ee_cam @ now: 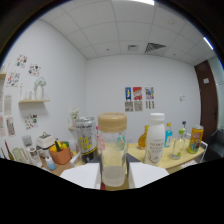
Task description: Make me a cup of Mount Fuji.
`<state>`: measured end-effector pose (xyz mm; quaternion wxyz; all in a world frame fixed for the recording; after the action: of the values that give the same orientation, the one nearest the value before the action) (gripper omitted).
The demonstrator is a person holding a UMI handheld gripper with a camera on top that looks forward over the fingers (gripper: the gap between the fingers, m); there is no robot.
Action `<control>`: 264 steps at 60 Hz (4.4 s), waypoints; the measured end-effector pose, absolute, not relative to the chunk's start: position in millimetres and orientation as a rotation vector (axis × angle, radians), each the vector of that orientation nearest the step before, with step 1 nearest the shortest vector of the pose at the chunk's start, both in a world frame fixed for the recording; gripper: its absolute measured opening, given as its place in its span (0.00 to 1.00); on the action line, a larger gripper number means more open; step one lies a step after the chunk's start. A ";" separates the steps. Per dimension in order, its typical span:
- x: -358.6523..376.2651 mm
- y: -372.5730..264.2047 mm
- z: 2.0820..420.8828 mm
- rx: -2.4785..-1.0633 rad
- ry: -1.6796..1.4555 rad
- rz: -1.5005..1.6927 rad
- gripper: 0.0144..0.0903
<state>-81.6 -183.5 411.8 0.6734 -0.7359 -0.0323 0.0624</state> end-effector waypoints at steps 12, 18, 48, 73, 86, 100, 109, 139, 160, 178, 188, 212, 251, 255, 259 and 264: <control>-80.3 -222.2 287.6 -1.788 -0.048 0.138 0.30; -79.0 -235.0 219.3 -1.866 -0.029 0.122 0.30; -75.6 -239.1 117.7 -1.886 0.383 0.505 0.30; -76.7 -221.1 129.1 -1.583 1.059 1.249 0.29; -84.2 -218.3 127.8 -1.472 1.234 1.463 0.29; -80.1 -217.0 133.7 -1.337 1.361 1.604 0.29; -79.5 -217.5 138.2 -1.306 1.383 1.658 0.29; -90.8 -223.5 194.2 -1.706 0.514 0.850 0.30; -99.6 -205.5 111.3 -1.916 -0.011 0.163 0.29; -100.6 -205.4 53.4 -2.042 -0.097 0.026 0.30; -102.9 -213.2 49.6 -2.032 -0.116 0.029 0.33; -93.7 -240.9 46.3 -2.085 -0.067 0.030 0.85; 7.8 -324.5 158.3 -2.027 0.005 -0.035 0.95; 25.7 -315.9 182.4 -1.997 0.006 -0.042 0.96; 40.0 -302.0 215.1 -1.956 0.002 -0.038 0.96; 52.5 -281.2 263.1 -1.895 -0.002 -0.009 0.95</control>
<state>52.5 -281.2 263.1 0.5838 -0.8119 -0.0009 -0.0038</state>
